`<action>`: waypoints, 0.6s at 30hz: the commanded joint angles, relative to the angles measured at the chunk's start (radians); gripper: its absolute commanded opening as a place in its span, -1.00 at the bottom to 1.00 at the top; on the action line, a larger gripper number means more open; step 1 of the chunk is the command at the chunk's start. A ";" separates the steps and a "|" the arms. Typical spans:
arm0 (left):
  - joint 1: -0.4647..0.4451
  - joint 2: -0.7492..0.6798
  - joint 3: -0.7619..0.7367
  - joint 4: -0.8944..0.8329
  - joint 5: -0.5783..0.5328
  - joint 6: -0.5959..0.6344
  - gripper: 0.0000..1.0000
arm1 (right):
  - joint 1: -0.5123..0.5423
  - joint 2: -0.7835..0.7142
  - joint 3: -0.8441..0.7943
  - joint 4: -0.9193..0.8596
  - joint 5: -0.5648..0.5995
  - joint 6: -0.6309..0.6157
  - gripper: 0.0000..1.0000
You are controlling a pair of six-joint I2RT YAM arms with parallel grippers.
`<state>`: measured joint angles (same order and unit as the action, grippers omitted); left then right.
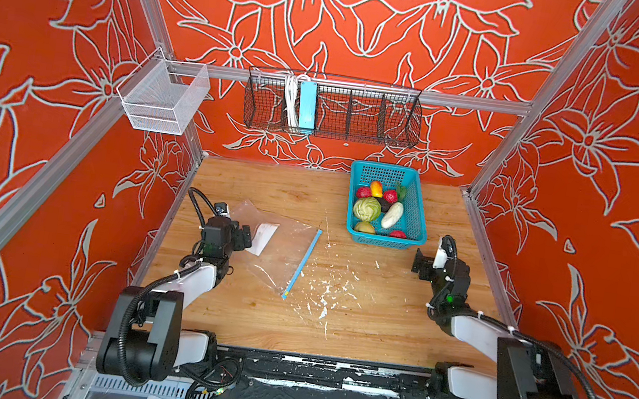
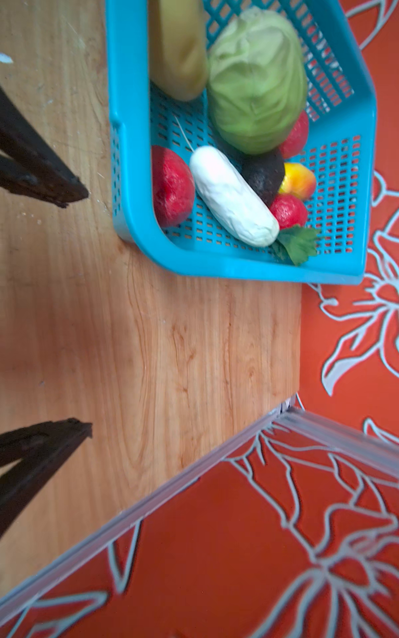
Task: Place the food in the zip-top bag and seal the zipper
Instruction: 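Move the left gripper to the bag zipper while the right reaches over the basket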
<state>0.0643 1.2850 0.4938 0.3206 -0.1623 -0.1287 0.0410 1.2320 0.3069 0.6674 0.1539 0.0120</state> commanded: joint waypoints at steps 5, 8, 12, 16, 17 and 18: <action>-0.037 0.024 0.171 -0.281 -0.115 -0.081 0.94 | 0.004 -0.076 0.144 -0.316 0.135 0.120 0.96; -0.058 0.022 0.218 -0.337 -0.159 -0.134 0.94 | 0.004 -0.092 0.211 -0.416 0.105 0.147 0.96; -0.069 -0.020 0.269 -0.384 -0.109 -0.220 0.94 | 0.005 -0.071 0.350 -0.621 0.038 0.177 0.96; -0.108 -0.042 0.349 -0.446 0.012 -0.249 0.94 | 0.005 -0.014 0.496 -0.804 -0.072 0.184 0.96; -0.129 -0.045 0.373 -0.469 0.030 -0.254 0.94 | 0.005 0.003 0.534 -0.850 -0.081 0.199 0.96; -0.150 -0.044 0.396 -0.495 0.031 -0.260 0.94 | 0.005 0.018 0.565 -0.889 -0.090 0.210 0.96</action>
<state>-0.0406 1.2694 0.8276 -0.0902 -0.2031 -0.3367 0.0410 1.2148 0.7952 -0.0059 0.1333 0.1654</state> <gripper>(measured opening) 0.971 0.979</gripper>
